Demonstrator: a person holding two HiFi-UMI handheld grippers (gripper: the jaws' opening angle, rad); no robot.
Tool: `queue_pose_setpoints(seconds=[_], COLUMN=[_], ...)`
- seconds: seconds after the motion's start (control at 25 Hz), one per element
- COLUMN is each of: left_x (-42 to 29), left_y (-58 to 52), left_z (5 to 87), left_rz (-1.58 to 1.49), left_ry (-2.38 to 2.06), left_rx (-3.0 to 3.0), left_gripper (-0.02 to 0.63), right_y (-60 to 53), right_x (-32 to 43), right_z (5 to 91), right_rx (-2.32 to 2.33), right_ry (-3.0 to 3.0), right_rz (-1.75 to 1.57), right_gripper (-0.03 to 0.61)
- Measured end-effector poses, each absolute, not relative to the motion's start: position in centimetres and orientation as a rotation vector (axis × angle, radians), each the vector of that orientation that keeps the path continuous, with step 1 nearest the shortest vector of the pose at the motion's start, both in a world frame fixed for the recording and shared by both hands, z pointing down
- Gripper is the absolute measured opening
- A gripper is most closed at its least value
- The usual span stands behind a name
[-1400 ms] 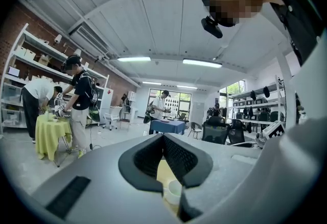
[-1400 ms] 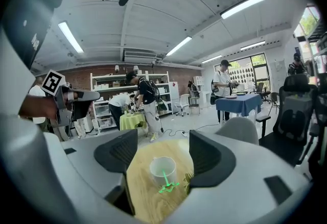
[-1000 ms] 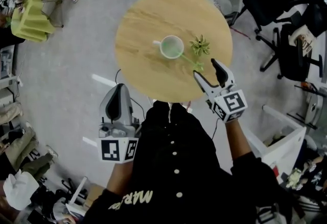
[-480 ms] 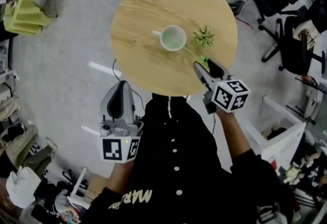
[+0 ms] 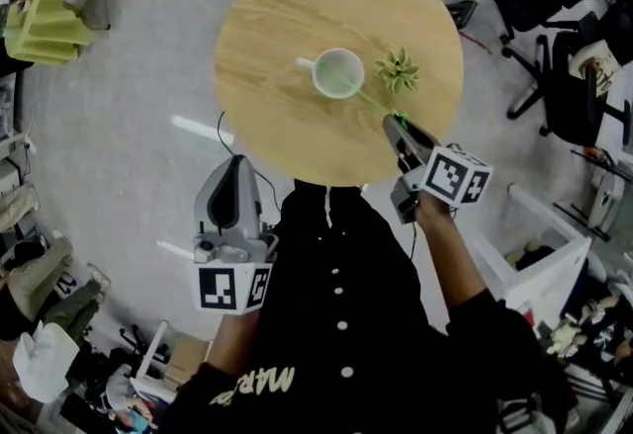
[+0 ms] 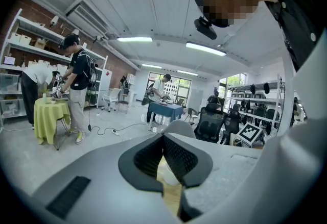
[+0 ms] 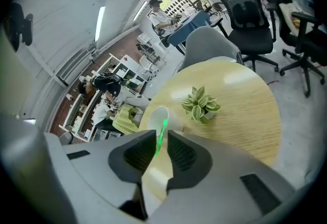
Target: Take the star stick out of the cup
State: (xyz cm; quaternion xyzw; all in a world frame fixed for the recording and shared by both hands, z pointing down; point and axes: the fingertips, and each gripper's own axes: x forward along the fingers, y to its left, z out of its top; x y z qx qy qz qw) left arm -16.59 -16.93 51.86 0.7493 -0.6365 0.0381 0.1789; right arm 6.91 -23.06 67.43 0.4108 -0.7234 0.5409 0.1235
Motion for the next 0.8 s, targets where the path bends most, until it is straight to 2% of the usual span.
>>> queue_pose_setpoints(seconds=[0.04,0.08,0.44,0.8], left_x=[-16.7,-16.7,-16.7,-16.7], left_y=[-16.9,-17.0,-17.2,-17.0], left_z=[51.9,51.9,51.0,48.0], left_rz=[0.107,0.107,0.095,0.081], left_ry=[-1.800,-1.801,-1.812,-1.840], left_rx=[2.118,2.118,2.133,2.176], left_gripper=[0.003,0.003,0.003,0.003], right_y=[-23.1,-23.1,-23.4,-22.2], right_x=[7.0,7.0,7.0,7.0], right_z=[67.5,67.6,66.8,62.0], right_rx=[1.205,1.210,1.207,1.058], right_ry=[-2.101,-2.095,-2.110,-2.191], right_rz=[1.573,1.567,1.468,0.968], right_gripper=[0.039,0.020,0.019,0.021])
